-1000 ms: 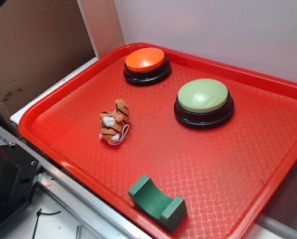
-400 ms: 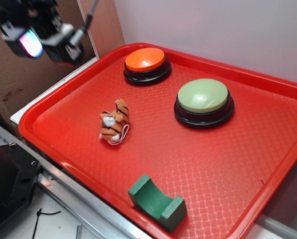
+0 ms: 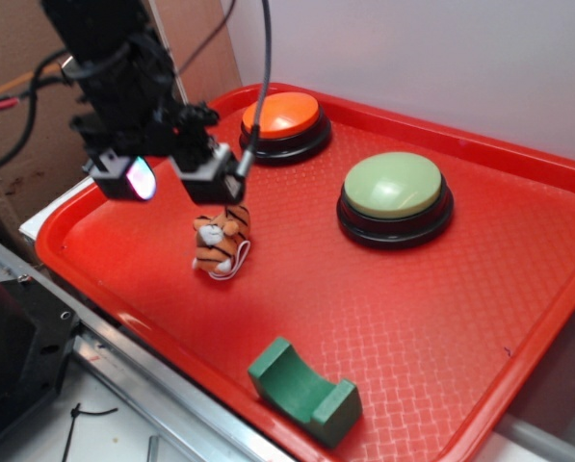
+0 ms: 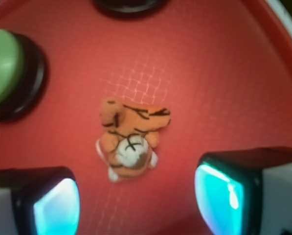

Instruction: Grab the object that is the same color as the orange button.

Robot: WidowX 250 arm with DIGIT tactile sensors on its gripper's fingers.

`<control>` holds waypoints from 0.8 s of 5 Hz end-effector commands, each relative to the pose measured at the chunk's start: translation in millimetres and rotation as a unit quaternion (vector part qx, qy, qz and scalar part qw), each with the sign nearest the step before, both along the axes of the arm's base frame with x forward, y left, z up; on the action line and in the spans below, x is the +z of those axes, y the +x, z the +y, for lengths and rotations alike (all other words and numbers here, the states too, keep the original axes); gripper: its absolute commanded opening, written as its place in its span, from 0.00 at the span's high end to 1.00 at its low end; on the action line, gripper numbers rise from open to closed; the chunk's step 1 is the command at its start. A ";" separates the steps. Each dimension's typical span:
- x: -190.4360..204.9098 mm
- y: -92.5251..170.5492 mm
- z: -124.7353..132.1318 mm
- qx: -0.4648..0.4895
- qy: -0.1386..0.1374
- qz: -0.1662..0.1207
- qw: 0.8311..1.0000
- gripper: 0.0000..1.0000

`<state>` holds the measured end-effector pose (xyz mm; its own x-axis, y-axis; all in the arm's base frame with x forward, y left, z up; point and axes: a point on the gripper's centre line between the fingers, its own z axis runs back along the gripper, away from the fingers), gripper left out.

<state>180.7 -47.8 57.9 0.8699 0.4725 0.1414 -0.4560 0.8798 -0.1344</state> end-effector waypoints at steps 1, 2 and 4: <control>-40.5 16.4 -8.5 0.014 -0.009 -0.009 1.000 0.00; -49.6 27.5 -5.6 0.024 -0.009 -0.031 0.999 0.00; -47.6 30.5 -3.3 0.038 -0.003 -0.024 0.999 1.00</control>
<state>203.7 -51.2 7.3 0.8333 0.5291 0.1605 -0.5130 0.8481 -0.1325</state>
